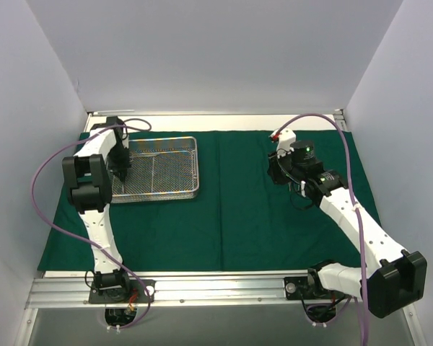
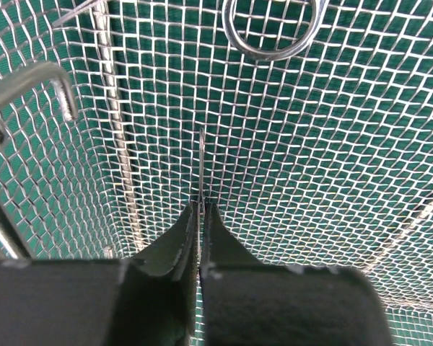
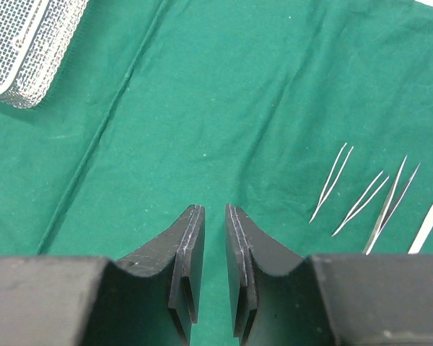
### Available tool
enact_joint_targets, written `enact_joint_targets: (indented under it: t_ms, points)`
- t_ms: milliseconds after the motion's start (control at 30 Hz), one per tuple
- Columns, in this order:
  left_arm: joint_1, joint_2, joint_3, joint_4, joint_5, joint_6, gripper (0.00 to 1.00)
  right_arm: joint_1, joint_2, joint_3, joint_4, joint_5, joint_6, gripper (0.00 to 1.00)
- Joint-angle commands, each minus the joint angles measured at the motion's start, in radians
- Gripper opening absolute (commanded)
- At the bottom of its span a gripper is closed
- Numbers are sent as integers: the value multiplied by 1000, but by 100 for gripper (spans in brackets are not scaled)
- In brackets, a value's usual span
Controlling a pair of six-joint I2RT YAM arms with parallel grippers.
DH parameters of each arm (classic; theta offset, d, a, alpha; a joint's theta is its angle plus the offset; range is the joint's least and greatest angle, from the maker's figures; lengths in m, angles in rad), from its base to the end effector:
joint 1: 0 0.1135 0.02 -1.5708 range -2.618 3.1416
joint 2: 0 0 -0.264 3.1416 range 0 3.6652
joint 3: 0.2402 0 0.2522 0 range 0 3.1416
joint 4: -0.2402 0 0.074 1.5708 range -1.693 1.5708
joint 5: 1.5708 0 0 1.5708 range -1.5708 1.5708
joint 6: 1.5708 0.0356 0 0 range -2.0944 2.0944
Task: Open and lay out the surgical kit
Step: Pick up the medical item from the container, then place the medical item in the surgical kit.
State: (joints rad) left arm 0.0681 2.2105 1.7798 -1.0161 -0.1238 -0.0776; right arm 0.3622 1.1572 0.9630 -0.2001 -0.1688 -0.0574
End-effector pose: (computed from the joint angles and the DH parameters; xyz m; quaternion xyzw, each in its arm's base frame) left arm 0.4374 0.0342 0.1691 -0.0763 0.9932 0.0614 0.0621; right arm 0.2471 0.1000 0.3249 -0.2184 0.8010 0.1533 0.5359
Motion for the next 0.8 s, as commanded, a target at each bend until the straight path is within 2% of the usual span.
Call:
enact_joint_targets:
  t_ms: [0, 67, 233, 300, 333, 400, 467, 500, 633, 667, 700, 767]
  points:
    - [-17, -54, 50, -37, -7, -39, 2, 11, -1, 48, -12, 12, -15, 19]
    - [-27, -67, 111, -65, -4, -44, 2, 11, 12, 59, -16, 22, -30, 19]
    - [-57, -170, 156, -119, 71, -59, 2, 23, 56, 120, -25, 25, -68, 20]
    - [-57, -234, 155, -140, 124, -70, 2, 30, 71, 141, -28, 25, -88, 20]
    - [-91, -256, 150, -148, 154, -80, 2, 34, 76, 161, -30, 23, -97, 20]
    - [-97, -335, 116, -153, 283, -106, 2, 43, 90, 184, -39, -11, -146, 20]
    - [-106, -397, 63, -124, 404, -134, 2, 70, 101, 223, -48, -44, -197, 20]
    - [-116, -466, -9, -110, 512, -174, 2, 83, 104, 233, -51, -81, -223, 19]
    - [-194, -638, -198, -49, 735, -246, 2, 147, 92, 266, -62, -242, -436, 15]
    - [-208, -676, -239, -14, 768, -270, 2, 165, 73, 264, -68, -277, -488, 14]
    - [-234, -762, -288, 23, 862, -334, 2, 210, 56, 258, -73, -331, -542, 14]
    - [-252, -846, -449, 153, 965, -410, 2, 253, -8, 226, -71, -376, -691, 16]
